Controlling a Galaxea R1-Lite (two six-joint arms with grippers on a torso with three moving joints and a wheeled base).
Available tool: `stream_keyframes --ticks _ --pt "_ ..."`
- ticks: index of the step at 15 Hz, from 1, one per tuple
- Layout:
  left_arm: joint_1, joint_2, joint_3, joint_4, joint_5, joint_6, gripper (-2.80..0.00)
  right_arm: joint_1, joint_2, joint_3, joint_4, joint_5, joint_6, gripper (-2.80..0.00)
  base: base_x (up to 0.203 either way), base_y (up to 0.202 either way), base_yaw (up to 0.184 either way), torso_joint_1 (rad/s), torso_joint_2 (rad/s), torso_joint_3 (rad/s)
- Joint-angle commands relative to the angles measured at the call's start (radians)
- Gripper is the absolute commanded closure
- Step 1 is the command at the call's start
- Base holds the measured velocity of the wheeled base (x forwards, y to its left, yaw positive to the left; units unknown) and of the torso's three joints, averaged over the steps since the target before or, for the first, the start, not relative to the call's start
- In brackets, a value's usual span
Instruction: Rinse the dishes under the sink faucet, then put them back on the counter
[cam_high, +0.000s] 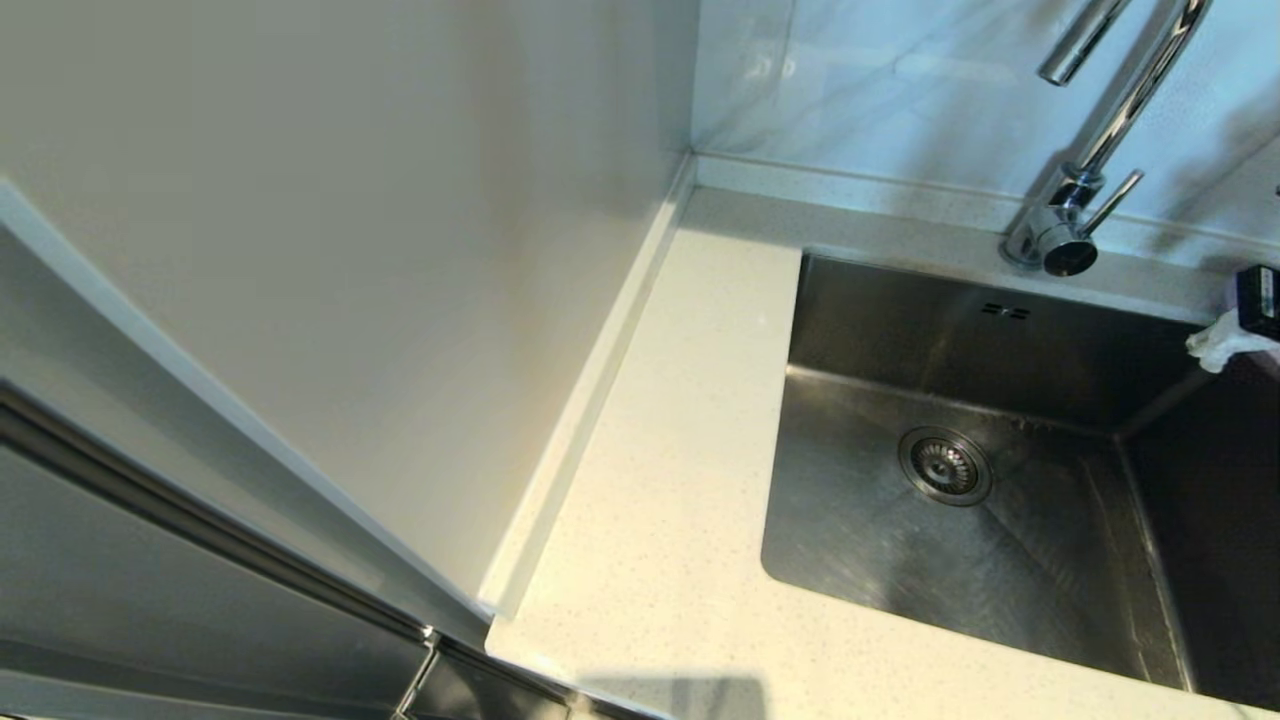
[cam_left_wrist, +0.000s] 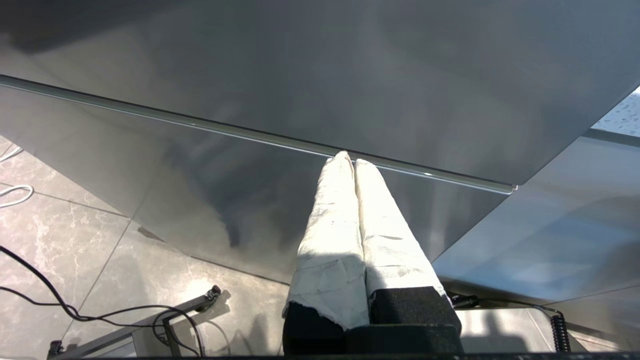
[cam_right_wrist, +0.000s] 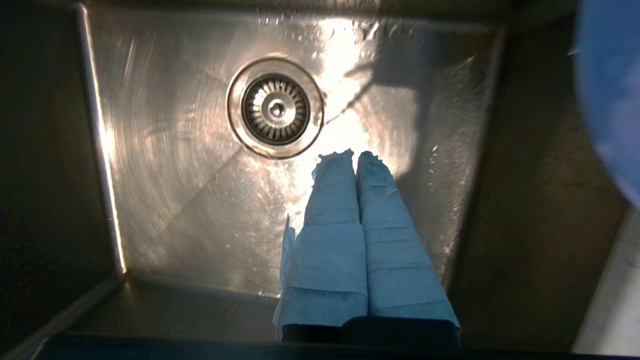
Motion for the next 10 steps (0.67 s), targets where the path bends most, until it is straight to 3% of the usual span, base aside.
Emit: stream_keyframes --ticks 1,8,10 --pt "0.000 0.000 0.000 0.000 0.000 0.000 0.00 -0.004 -0.095 0.001 0.007 -0.029 0.000 0.00 0.000 0.000 0.000 0.000 0.00 0.000" --pt "0.000 0.000 0.000 0.000 0.000 -0.001 0.00 -0.002 -0.385 0.001 -0.007 -0.109 -0.001 0.00 0.000 0.000 0.000 0.000 0.00 0.000" --pt "0.000 0.000 0.000 0.000 0.000 0.000 0.00 -0.002 -0.451 0.044 -0.087 -0.141 -0.002 0.00 0.000 0.000 0.000 0.000 0.00 0.000"
